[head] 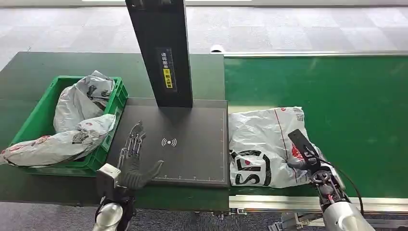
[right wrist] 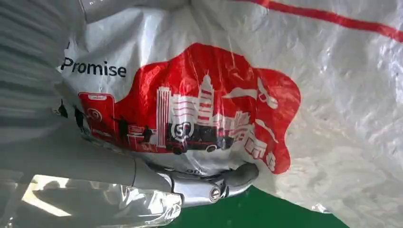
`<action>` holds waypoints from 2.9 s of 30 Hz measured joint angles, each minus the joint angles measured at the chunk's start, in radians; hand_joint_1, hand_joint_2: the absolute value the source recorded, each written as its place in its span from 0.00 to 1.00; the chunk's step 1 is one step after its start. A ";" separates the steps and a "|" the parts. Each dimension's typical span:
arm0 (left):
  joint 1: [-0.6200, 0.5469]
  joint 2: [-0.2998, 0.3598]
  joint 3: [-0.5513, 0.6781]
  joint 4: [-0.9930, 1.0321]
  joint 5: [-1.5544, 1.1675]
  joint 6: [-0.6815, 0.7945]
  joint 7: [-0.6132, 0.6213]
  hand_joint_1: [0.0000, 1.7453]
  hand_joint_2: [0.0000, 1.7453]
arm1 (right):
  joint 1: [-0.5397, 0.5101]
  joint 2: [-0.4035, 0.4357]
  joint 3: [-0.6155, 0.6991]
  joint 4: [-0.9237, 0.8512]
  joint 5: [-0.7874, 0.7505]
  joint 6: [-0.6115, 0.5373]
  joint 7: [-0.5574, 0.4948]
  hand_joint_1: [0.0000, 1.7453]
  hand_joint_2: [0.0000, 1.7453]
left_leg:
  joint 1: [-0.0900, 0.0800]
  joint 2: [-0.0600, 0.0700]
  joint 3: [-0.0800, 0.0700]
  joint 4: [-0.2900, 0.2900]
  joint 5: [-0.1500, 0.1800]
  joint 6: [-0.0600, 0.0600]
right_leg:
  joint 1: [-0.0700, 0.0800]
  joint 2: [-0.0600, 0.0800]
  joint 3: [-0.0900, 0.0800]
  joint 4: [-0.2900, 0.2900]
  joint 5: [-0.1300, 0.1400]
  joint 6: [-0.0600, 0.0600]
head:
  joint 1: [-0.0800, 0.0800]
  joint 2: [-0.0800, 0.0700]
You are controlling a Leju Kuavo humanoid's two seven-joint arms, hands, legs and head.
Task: Moved the parcel from conveyor to table for the left to box.
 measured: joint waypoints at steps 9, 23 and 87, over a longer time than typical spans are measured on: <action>0.000 0.007 -0.001 0.002 0.000 0.005 0.003 0.00 1.00 | -0.005 -0.002 -0.010 0.000 -0.013 0.016 -0.038 1.00 1.00 | 0.000 0.000 0.003 0.000 0.000 0.000 | 0.000 0.000 0.002 0.000 0.000 0.000 | 0.000 0.000; 0.012 0.008 -0.003 0.000 0.006 0.014 -0.011 0.00 1.00 | 0.078 0.057 -0.185 -0.207 -0.239 -0.088 -0.477 1.00 1.00 | 0.000 -0.001 -0.001 0.000 0.000 0.000 | 0.000 0.000 -0.001 0.000 0.000 0.000 | 0.000 0.000; 0.005 0.029 -0.016 0.006 0.052 -0.002 -0.036 0.00 1.00 | 0.208 0.102 0.340 -0.623 0.077 -0.014 -0.512 1.00 1.00 | 0.000 0.000 -0.002 0.000 0.000 0.000 | 0.001 0.000 -0.002 0.000 0.000 0.000 | 0.000 0.000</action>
